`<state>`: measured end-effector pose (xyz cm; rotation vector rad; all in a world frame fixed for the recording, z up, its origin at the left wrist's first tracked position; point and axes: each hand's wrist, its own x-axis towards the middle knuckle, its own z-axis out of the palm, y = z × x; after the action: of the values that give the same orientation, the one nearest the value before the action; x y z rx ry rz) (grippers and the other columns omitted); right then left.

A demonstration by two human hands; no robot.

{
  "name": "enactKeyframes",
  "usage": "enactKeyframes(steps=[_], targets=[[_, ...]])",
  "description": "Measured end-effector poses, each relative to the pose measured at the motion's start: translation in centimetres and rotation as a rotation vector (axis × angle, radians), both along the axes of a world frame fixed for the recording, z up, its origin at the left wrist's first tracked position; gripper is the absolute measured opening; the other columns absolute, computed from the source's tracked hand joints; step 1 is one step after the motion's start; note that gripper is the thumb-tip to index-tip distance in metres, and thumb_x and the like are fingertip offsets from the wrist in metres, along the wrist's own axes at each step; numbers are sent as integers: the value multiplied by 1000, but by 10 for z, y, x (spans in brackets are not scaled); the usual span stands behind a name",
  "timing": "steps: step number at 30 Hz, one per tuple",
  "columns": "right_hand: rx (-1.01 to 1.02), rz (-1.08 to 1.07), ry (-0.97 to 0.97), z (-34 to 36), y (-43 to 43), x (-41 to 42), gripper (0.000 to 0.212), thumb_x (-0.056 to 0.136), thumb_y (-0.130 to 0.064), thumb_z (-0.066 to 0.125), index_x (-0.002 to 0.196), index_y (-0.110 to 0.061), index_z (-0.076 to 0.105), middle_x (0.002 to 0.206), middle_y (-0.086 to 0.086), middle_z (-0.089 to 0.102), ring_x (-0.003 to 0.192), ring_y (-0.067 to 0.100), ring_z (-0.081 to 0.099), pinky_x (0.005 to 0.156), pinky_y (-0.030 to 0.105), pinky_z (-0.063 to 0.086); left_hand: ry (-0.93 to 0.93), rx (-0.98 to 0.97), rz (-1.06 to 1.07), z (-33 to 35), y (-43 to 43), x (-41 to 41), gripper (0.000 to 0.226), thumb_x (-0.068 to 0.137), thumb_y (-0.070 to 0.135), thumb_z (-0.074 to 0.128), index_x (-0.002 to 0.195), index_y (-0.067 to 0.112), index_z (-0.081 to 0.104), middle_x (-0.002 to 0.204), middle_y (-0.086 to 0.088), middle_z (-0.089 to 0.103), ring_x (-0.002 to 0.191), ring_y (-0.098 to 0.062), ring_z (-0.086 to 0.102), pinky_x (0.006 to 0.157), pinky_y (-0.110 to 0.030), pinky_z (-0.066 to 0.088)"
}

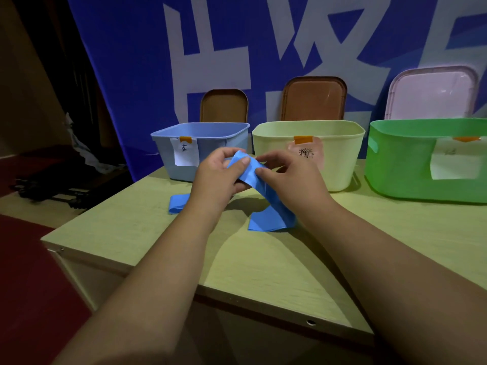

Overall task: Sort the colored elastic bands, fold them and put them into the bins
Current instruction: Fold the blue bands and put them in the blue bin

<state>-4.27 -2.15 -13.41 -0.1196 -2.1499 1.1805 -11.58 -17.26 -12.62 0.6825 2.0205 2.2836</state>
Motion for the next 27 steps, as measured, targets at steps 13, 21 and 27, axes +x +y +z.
enactKeyframes(steps=[13, 21, 27], targets=[[-104, 47, -27, -1, 5, -1, 21, 103, -29, 70, 121, -40, 76, 102, -14, 71, 92, 6, 65, 69, 24, 45, -64, 99, -37, 1, -1, 3, 14, 105, 10, 65, 111, 19, 74, 112, -8, 72, 96, -29, 79, 71, -41, 66], [9, 8, 39, 1, 1, 0, 22, 102, -31, 73, 122, -38, 78, 106, -19, 71, 99, 1, 64, 78, 25, 50, -63, 41, -36, -1, -3, 3, 12, 101, 8, 72, 109, 16, 78, 113, -13, 75, 98, -25, 79, 72, -41, 66], [68, -20, 87, 1, 1, 0, 23, 101, -27, 74, 122, -35, 79, 103, -21, 69, 92, -11, 59, 79, 18, 45, -60, 33, -60, -3, -1, 3, 10, 99, 4, 72, 106, 9, 77, 107, -17, 76, 88, -23, 80, 70, -39, 66]])
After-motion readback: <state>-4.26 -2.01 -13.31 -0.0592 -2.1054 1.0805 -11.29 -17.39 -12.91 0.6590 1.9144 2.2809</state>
